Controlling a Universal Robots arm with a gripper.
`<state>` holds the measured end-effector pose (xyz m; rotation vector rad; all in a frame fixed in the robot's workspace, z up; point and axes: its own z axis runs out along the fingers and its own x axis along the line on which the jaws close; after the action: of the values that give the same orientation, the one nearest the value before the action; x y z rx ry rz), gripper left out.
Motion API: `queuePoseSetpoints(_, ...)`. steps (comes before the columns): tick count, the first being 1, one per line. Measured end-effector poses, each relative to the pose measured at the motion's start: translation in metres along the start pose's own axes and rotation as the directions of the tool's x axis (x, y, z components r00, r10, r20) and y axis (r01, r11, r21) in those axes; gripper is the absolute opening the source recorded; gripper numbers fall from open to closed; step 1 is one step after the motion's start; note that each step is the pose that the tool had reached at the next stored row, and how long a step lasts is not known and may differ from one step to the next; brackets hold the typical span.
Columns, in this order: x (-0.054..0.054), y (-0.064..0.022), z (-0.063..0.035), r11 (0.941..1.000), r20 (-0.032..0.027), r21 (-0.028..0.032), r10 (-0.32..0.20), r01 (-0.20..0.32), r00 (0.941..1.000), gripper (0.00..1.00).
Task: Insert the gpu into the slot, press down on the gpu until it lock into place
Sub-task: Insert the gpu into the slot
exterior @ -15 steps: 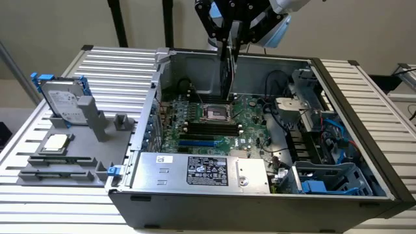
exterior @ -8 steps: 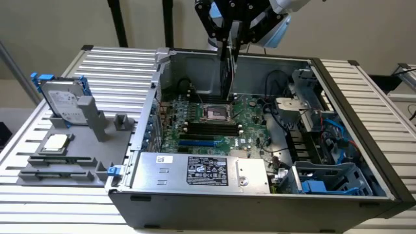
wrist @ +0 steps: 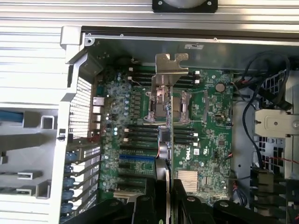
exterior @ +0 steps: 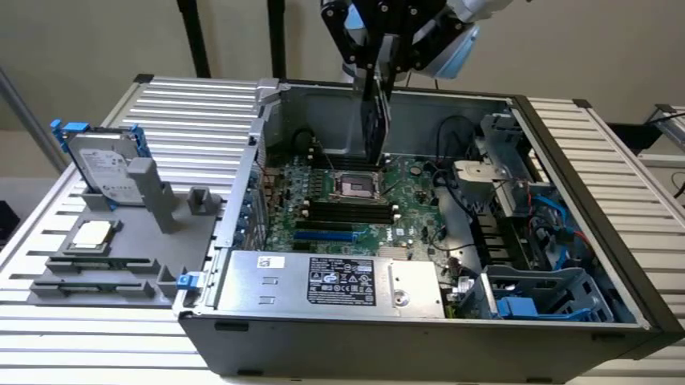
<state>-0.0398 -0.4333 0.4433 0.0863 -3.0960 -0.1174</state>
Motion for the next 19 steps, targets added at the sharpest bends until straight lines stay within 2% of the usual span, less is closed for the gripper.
queuePoseSetpoints(5,0.0000,0.0000,0.0002,0.9959,-0.0067,0.0034,-0.091,0.091,0.9959,0.26)
queuePoseSetpoints(10,0.0000,-0.0001,0.0007,0.9836,-0.0118,0.0065,-0.180,0.180,0.9836,0.26)
queuePoseSetpoints(14,0.0000,-0.0001,0.0011,0.9680,-0.0151,0.0089,-0.251,0.251,0.9680,0.26)
queuePoseSetpoints(19,-0.0001,-0.0002,0.0020,0.9411,-0.0153,0.0132,-0.338,0.338,0.9411,0.26)
